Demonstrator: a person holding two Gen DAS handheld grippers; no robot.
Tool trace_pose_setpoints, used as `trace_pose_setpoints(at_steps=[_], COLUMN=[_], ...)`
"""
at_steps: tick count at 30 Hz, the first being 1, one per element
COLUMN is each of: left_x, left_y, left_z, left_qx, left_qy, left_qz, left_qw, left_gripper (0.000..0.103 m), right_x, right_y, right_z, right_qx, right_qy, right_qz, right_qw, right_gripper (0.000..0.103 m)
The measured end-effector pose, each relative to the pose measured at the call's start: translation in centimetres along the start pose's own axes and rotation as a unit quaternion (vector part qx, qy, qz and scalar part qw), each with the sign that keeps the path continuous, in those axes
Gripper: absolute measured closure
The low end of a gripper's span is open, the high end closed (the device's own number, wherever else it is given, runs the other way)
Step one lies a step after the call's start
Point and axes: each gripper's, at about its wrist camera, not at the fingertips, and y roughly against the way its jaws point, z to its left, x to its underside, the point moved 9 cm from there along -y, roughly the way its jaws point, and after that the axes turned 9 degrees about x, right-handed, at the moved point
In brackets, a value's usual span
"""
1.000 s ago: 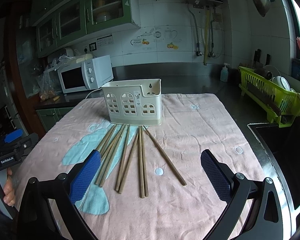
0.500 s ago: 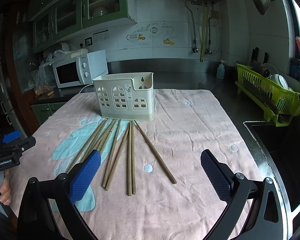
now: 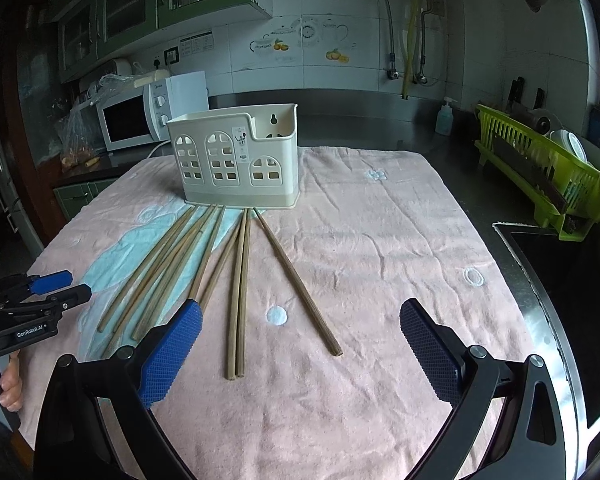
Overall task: Organize utensils
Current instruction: 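Lower the left gripper onto a bamboo chopstick while the right gripper lowers onto another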
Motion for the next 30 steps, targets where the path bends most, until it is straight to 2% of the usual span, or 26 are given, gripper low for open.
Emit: trace_pose_setpoints(at_steps=[1,7,9,10,13,22,30], left_x=[0.2,0.6,0.5,0.5,0.4,0.3,0.3], left_y=[-0.6,-3.0,-3.4,-3.7,-4.3,-5.4,-5.5], left_z=[-0.1,-0.5,-0.6,-0.7,-0.6,-0.4,-0.6], left_qx=[0.003,0.019,0.021,0.021,0.021,0.012,0.001], left_qy=[0.001,0.006,0.005,0.005,0.004,0.005,0.004], left_qz=[0.009,0.036,0.041,0.042,0.048,0.054,0.052], left_qw=[1.0000,0.9991,0.9989,0.9989,0.9986,0.9984,0.9986], left_gripper=[0.063,0.077,0.080,0.082,0.086,0.087,0.087], right_x=[0.1,0.6,0.9,1.0,1.5,2.2,3.4], right_y=[-0.3,-1.9,-2.4,-2.7,-3.6,-6.2,-9.0], right_z=[0.0,-0.3,-0.3,-0.3,-0.3,-0.5,-0.1], right_qx=[-0.001,-0.003,-0.007,-0.012,-0.015,-0.024,-0.029], right_qy=[0.000,0.002,0.003,0.003,0.005,0.028,0.054], right_qz=[0.003,0.018,0.024,0.029,0.041,0.070,0.101], right_qw=[1.000,1.000,1.000,0.999,0.999,0.997,0.993], right_gripper=[0.008,0.009,0.015,0.022,0.023,0.044,0.058])
